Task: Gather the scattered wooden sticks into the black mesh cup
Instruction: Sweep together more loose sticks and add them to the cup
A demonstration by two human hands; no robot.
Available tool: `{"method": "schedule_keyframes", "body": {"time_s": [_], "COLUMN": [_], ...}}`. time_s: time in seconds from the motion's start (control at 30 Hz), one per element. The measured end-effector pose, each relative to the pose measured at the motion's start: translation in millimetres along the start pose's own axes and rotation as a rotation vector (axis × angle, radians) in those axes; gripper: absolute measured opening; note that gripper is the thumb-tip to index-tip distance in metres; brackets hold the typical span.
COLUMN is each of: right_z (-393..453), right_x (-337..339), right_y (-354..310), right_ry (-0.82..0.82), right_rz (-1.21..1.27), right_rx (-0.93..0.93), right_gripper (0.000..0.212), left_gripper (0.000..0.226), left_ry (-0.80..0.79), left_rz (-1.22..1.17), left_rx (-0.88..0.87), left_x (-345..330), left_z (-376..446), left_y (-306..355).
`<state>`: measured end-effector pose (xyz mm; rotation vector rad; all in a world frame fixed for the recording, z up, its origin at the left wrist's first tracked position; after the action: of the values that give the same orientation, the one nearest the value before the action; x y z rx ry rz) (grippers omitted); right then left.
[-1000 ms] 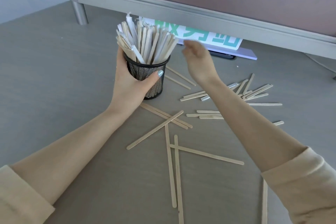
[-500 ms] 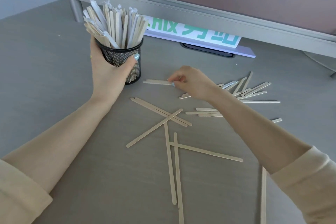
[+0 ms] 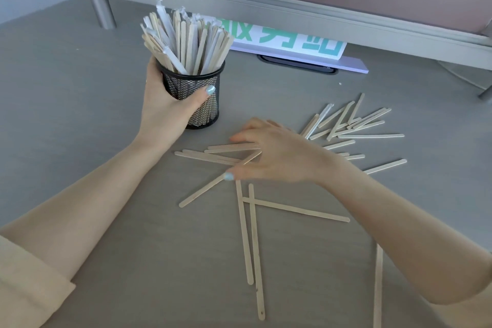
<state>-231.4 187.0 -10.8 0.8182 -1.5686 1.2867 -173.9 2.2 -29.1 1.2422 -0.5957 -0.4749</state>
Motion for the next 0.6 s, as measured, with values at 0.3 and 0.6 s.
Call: {"method": "schedule_keyframes", "body": {"time_s": [0.3,0.6], "right_z": [-13,-28], "right_x": [-8,-4], "right_y": [-1,15], "right_ry": [0.085,0.191], "right_rz": [0.1,0.211], "right_rx": [0.007,-0.034], "right_gripper": [0.038,0.023], "left_gripper": [0.07,0.072], "left_ry": [-0.101,-0.159], "left_rz": [0.028,0.078], "left_rx": [-0.013,0.053], "left_x": [-9,-13], "left_z": [-11,-23], "left_y": [0,0]}}
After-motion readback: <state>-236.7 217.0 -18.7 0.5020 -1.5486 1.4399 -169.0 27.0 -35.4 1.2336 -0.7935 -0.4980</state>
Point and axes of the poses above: each hand's wrist, its own z-axis towards the middle knuckle, its own x-axis out of the back of the hand, y = z × x, the point moved 1 cm from there along z, towards the middle knuckle, and after that the axes turned 14 degrees about x, right-handed, at the moved point
